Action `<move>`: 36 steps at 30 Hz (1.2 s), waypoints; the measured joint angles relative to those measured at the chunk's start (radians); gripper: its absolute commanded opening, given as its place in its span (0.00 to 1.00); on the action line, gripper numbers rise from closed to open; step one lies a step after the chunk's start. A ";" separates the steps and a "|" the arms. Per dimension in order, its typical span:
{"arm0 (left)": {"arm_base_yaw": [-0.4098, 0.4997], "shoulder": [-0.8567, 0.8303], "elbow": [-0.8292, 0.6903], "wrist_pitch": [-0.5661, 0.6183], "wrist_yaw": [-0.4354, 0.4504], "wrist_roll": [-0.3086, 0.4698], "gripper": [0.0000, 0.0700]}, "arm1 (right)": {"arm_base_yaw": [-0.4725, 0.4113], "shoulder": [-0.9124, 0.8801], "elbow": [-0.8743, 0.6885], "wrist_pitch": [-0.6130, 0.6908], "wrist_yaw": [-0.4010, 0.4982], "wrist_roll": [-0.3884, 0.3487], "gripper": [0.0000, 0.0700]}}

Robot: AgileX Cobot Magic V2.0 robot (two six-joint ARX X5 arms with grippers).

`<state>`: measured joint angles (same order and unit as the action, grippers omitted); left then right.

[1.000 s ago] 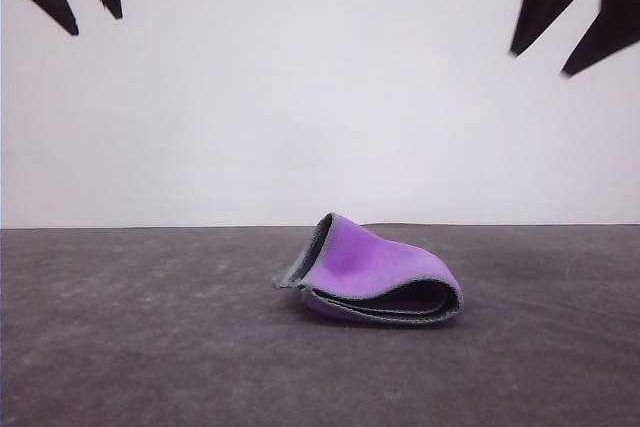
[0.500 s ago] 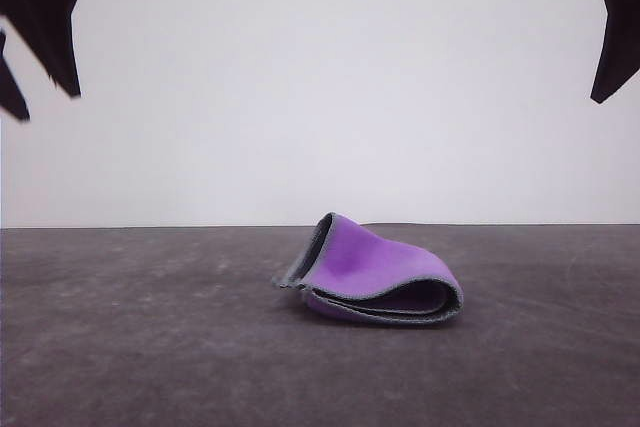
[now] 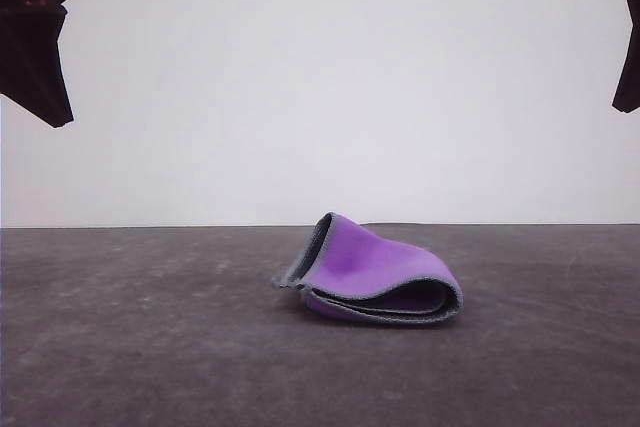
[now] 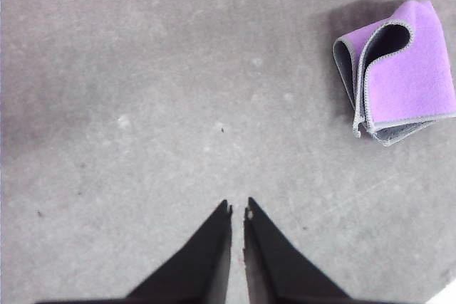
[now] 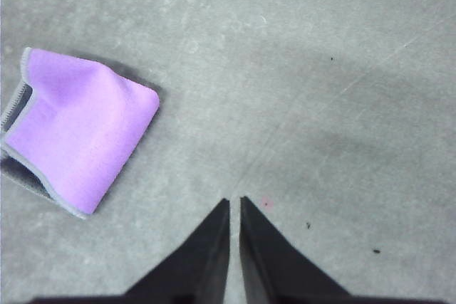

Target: Fold clothes

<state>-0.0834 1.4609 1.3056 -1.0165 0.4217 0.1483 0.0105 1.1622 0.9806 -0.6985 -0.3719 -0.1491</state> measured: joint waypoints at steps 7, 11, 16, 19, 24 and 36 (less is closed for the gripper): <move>0.000 0.000 0.000 0.015 0.000 -0.004 0.01 | 0.000 0.000 0.000 0.009 0.002 0.023 0.01; 0.000 0.000 0.000 0.015 0.000 -0.004 0.01 | 0.000 0.000 0.000 0.009 0.002 0.026 0.01; 0.000 0.000 0.000 0.015 -0.001 -0.004 0.01 | 0.000 0.000 0.000 0.009 0.002 0.026 0.01; 0.000 -0.012 -0.001 0.020 -0.023 0.014 0.01 | 0.000 0.000 0.000 0.009 0.002 0.026 0.01; 0.001 -0.176 -0.081 0.182 -0.034 0.028 0.01 | 0.000 0.000 0.000 0.009 0.002 0.026 0.01; 0.059 -0.864 -0.931 0.945 -0.244 -0.208 0.01 | 0.000 0.000 0.000 0.009 0.002 0.026 0.01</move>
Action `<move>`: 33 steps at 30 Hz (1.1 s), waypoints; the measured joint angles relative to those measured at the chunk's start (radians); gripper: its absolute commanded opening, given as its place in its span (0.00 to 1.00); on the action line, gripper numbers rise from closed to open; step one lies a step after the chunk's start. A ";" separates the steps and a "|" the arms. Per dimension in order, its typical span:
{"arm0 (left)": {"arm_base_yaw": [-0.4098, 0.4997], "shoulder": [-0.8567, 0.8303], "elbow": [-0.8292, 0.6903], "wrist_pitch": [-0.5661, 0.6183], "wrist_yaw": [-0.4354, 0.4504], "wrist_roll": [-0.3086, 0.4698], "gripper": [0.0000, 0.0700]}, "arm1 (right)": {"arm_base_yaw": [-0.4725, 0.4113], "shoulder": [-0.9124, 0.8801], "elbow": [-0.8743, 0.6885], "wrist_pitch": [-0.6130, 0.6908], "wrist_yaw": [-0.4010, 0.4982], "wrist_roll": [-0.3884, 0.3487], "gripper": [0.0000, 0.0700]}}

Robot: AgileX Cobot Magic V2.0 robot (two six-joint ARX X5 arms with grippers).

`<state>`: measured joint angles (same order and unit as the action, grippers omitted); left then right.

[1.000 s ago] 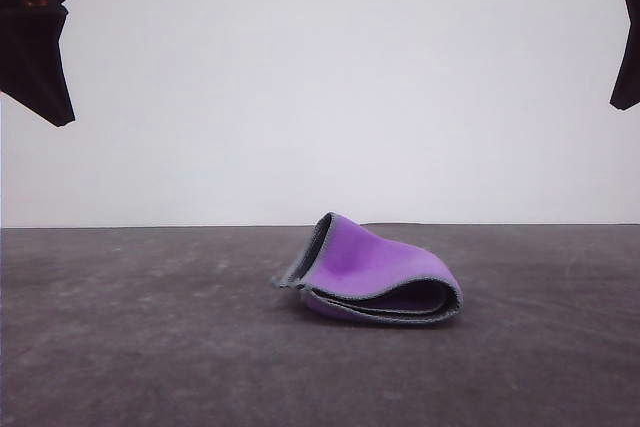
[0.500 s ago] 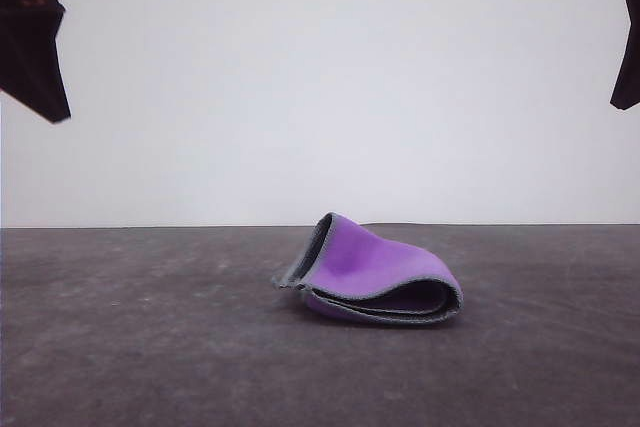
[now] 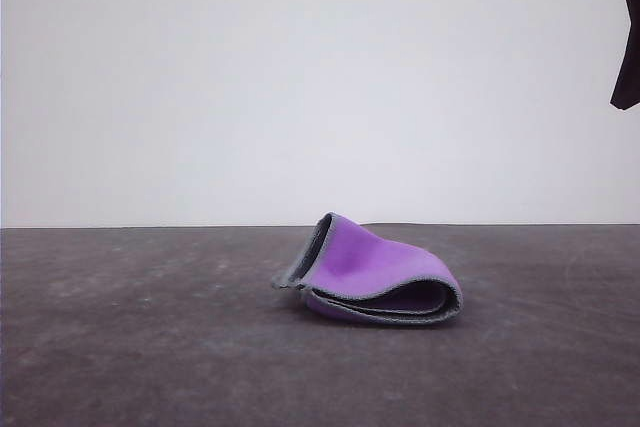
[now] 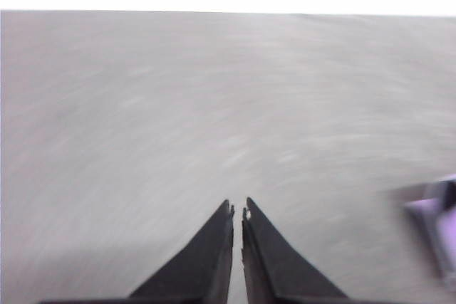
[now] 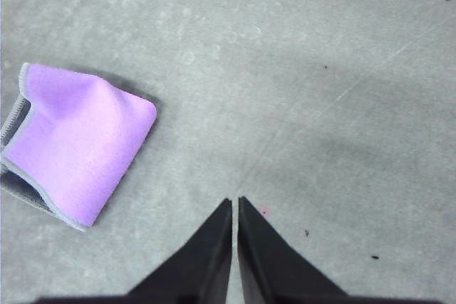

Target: Fold clothes

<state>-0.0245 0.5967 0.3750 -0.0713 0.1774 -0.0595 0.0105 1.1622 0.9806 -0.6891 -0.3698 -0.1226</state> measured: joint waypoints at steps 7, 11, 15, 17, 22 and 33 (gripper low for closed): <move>0.024 -0.329 -0.293 0.074 -0.075 -0.033 0.01 | 0.000 0.000 0.000 0.000 0.000 0.000 0.01; 0.024 -0.452 -0.342 0.057 -0.075 -0.036 0.01 | 0.000 0.000 0.000 0.000 0.000 0.000 0.01; 0.026 -0.546 -0.342 0.015 -0.076 -0.035 0.01 | 0.000 0.000 0.000 0.001 0.000 0.000 0.01; 0.031 -0.571 -0.342 -0.044 -0.081 -0.035 0.01 | 0.000 0.000 0.000 0.001 0.000 0.000 0.01; 0.049 -0.592 -0.342 -0.107 -0.104 -0.034 0.01 | 0.000 0.000 0.000 0.002 0.000 0.000 0.01; 0.052 -0.592 -0.342 -0.106 -0.104 -0.035 0.01 | 0.000 0.000 0.000 0.002 0.000 0.000 0.01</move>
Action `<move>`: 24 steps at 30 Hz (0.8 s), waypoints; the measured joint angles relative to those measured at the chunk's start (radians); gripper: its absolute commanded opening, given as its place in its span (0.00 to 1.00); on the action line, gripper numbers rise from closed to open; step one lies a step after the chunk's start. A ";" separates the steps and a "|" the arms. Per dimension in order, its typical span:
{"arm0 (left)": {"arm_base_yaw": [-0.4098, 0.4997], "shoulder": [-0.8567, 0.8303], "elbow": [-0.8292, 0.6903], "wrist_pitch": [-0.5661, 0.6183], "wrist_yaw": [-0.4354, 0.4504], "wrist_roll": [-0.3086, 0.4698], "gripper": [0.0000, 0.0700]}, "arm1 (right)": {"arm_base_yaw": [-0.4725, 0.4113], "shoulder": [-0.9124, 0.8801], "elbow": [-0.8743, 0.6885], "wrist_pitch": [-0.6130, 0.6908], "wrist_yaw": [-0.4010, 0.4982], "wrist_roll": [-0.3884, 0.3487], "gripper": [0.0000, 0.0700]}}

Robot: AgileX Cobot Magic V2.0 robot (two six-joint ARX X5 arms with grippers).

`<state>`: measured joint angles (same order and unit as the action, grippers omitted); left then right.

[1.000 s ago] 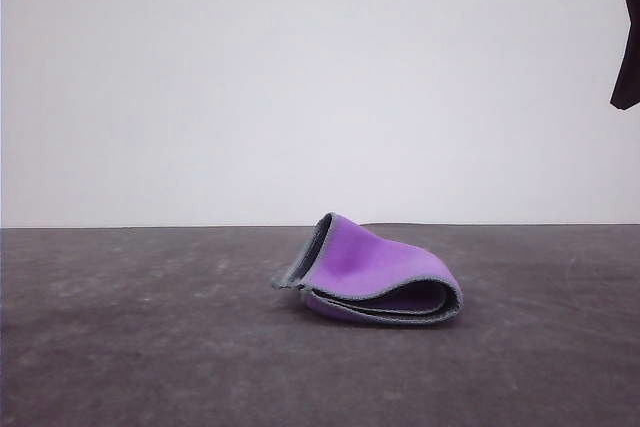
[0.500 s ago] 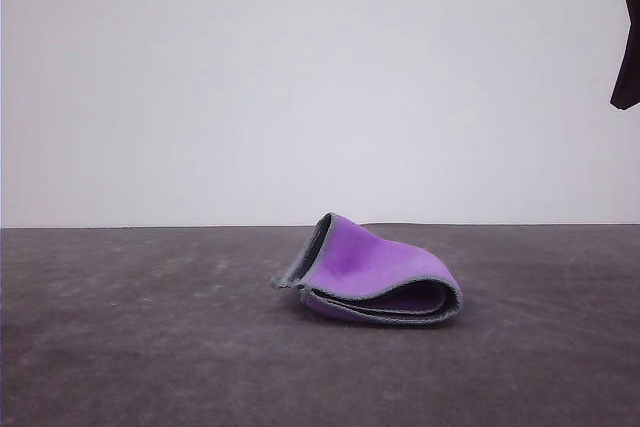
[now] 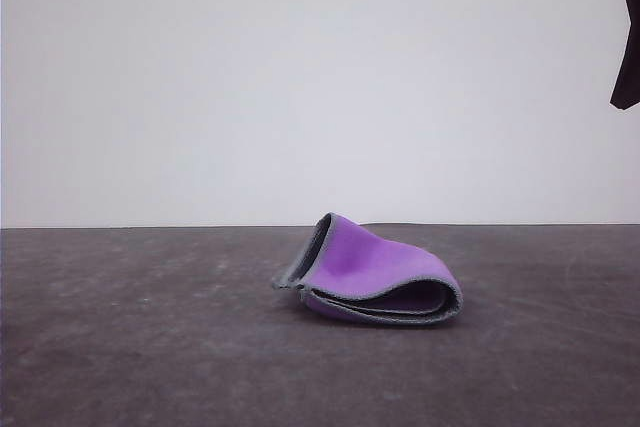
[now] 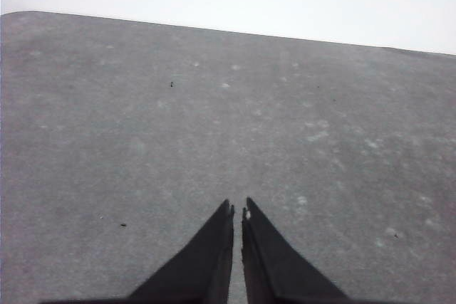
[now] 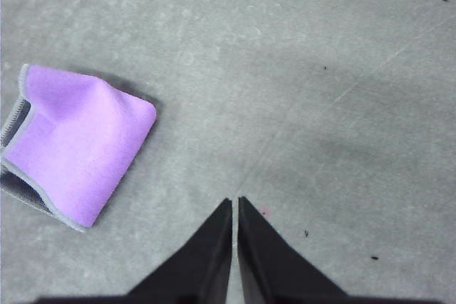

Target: Fold clothes

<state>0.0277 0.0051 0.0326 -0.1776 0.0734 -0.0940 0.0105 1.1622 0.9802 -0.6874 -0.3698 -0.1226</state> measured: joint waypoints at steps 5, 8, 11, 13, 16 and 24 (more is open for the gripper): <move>0.000 0.000 0.000 0.000 0.000 0.000 0.01 | 0.000 0.000 0.000 0.000 0.000 0.000 0.01; 0.000 0.000 0.000 0.000 0.000 0.000 0.01 | 0.005 0.000 0.000 0.001 0.000 0.000 0.01; 0.000 0.000 0.000 0.000 0.000 0.000 0.01 | 0.015 -0.005 0.000 0.001 0.009 -0.002 0.01; 0.000 0.000 0.000 0.000 0.000 0.000 0.01 | 0.017 -0.025 -0.003 0.011 0.057 -0.029 0.01; 0.000 0.000 0.000 0.000 0.000 0.000 0.01 | 0.012 -0.109 -0.041 0.099 0.103 -0.078 0.01; 0.000 0.000 0.000 0.000 0.000 0.000 0.01 | 0.010 -0.534 -0.457 0.595 0.105 -0.110 0.01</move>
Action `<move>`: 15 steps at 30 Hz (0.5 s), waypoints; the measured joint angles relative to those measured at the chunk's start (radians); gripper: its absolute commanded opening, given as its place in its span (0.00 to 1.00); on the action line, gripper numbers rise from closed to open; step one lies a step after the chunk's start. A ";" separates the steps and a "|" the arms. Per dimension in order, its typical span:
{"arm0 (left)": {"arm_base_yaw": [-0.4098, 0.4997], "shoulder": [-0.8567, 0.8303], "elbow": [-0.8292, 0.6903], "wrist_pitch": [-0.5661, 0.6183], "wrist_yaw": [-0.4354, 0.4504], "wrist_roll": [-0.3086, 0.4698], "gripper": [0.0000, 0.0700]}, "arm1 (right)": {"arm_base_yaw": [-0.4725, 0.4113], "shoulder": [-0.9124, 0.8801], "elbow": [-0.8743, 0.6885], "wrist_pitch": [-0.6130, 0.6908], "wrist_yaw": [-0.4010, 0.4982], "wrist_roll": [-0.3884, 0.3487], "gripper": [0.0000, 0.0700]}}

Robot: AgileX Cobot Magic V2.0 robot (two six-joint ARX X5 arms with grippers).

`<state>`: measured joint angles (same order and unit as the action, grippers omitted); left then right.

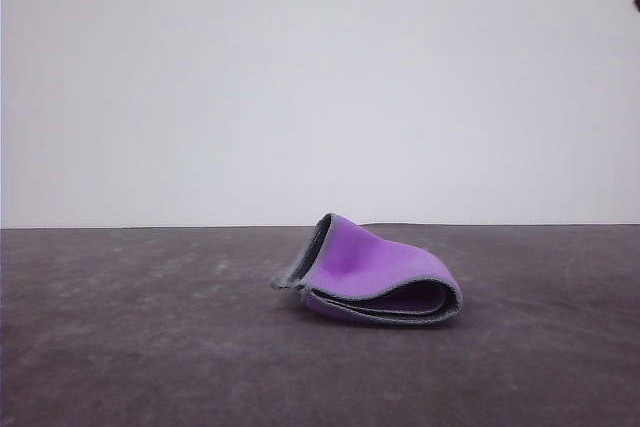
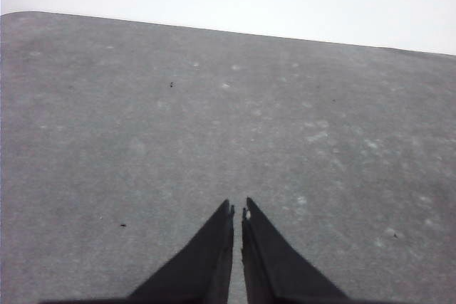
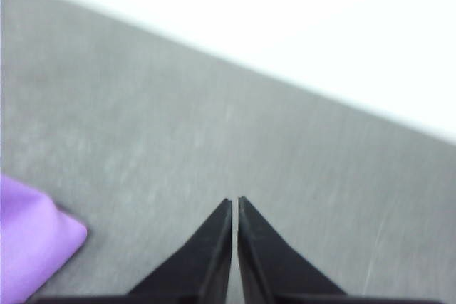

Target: Fold clothes

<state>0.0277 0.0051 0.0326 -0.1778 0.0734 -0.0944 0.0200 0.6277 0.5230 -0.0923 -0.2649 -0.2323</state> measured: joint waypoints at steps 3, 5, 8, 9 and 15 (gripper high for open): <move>0.000 0.000 0.000 0.000 0.000 0.000 0.01 | 0.000 -0.155 -0.166 0.033 0.001 0.001 0.01; 0.000 0.000 0.000 0.000 0.000 0.000 0.01 | 0.000 -0.241 -0.256 0.033 0.001 0.001 0.01; 0.000 0.000 0.000 0.000 0.000 0.000 0.01 | -0.002 -0.336 -0.352 0.032 0.003 0.001 0.01; 0.000 0.000 0.000 0.000 0.000 0.000 0.01 | -0.006 -0.365 -0.377 0.032 0.004 0.002 0.01; 0.000 0.000 0.000 0.000 0.000 0.000 0.01 | -0.052 -0.569 -0.503 0.023 0.004 0.031 0.01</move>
<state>0.0277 0.0051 0.0326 -0.1777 0.0734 -0.0944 -0.0323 0.0584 0.0199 -0.0688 -0.2612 -0.2018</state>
